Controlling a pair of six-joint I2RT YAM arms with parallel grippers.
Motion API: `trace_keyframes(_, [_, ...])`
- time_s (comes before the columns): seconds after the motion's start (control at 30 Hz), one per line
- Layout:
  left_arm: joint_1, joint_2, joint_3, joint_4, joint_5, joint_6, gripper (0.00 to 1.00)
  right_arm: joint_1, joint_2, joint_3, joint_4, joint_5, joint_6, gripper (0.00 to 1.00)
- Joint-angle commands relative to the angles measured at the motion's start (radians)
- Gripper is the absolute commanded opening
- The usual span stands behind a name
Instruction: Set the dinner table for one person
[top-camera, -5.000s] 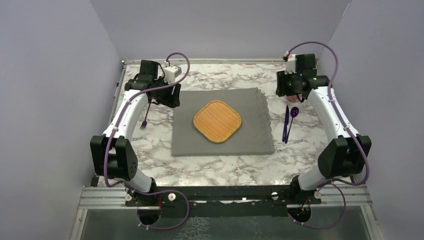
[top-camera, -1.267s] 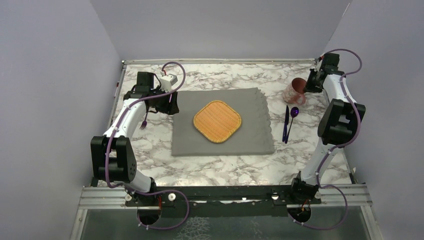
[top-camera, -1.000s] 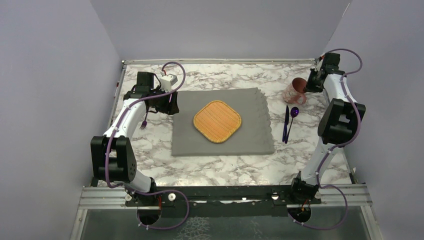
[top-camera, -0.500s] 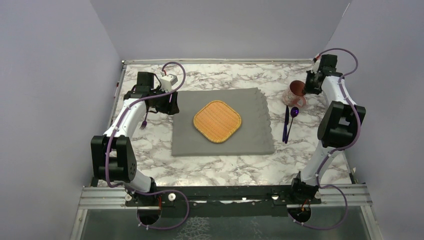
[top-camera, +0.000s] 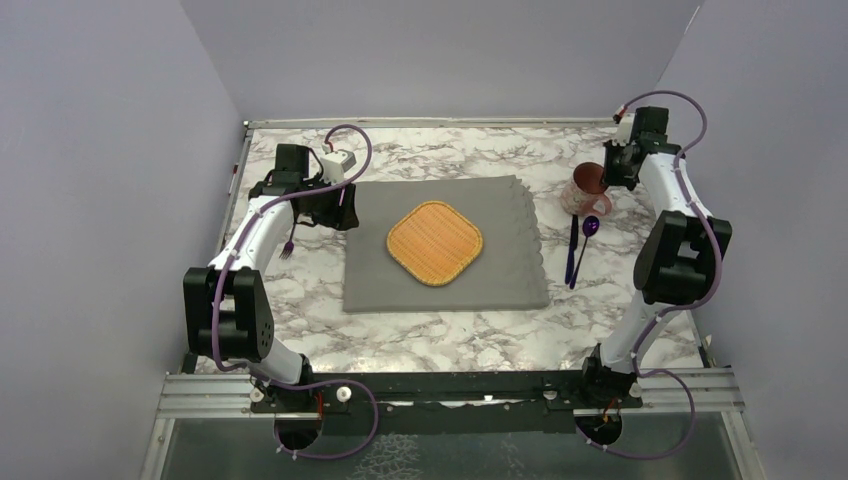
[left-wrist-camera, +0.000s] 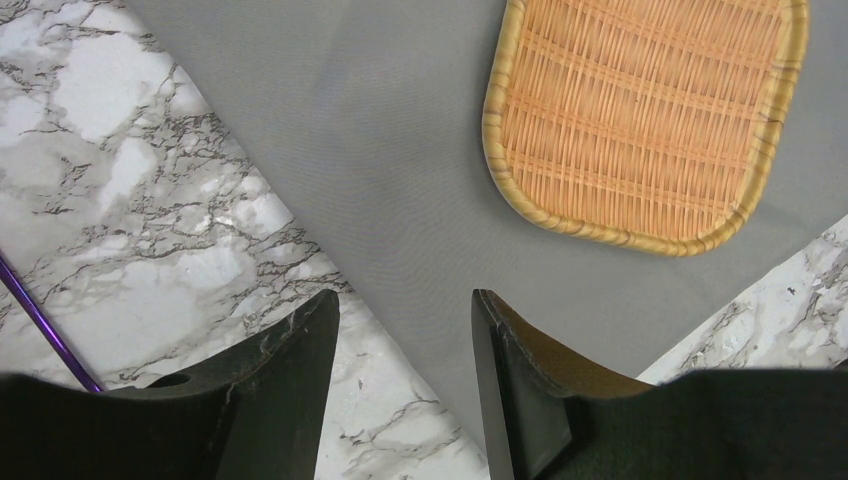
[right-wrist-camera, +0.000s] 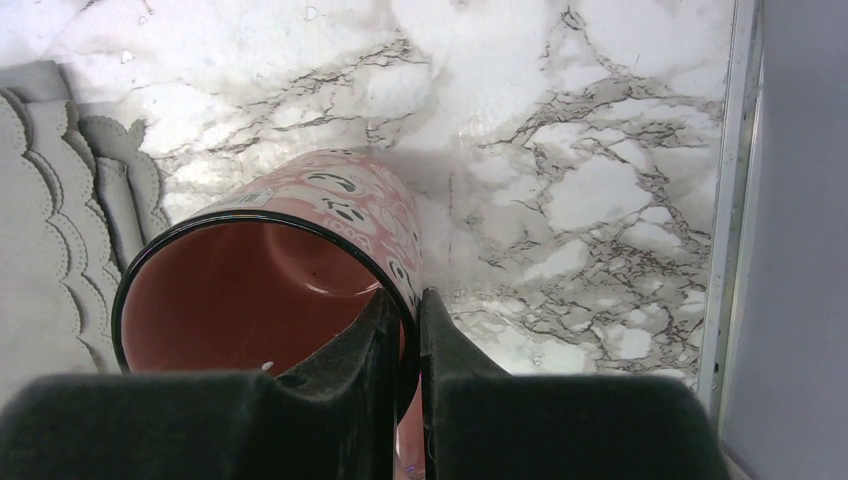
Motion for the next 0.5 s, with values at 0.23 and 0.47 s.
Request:
trace_keyframes(0.23, [0.007, 0.004, 0.007, 0.018, 0.026, -0.002, 0.54, 0.079, -0.074, 0.076, -0.005, -0.071, -0.057, 0.01])
trace_keyframes(0.47, [0.007, 0.011, 0.007, 0.018, 0.021, -0.005, 0.54, 0.136, -0.053, 0.181, -0.066, -0.074, -0.058, 0.01])
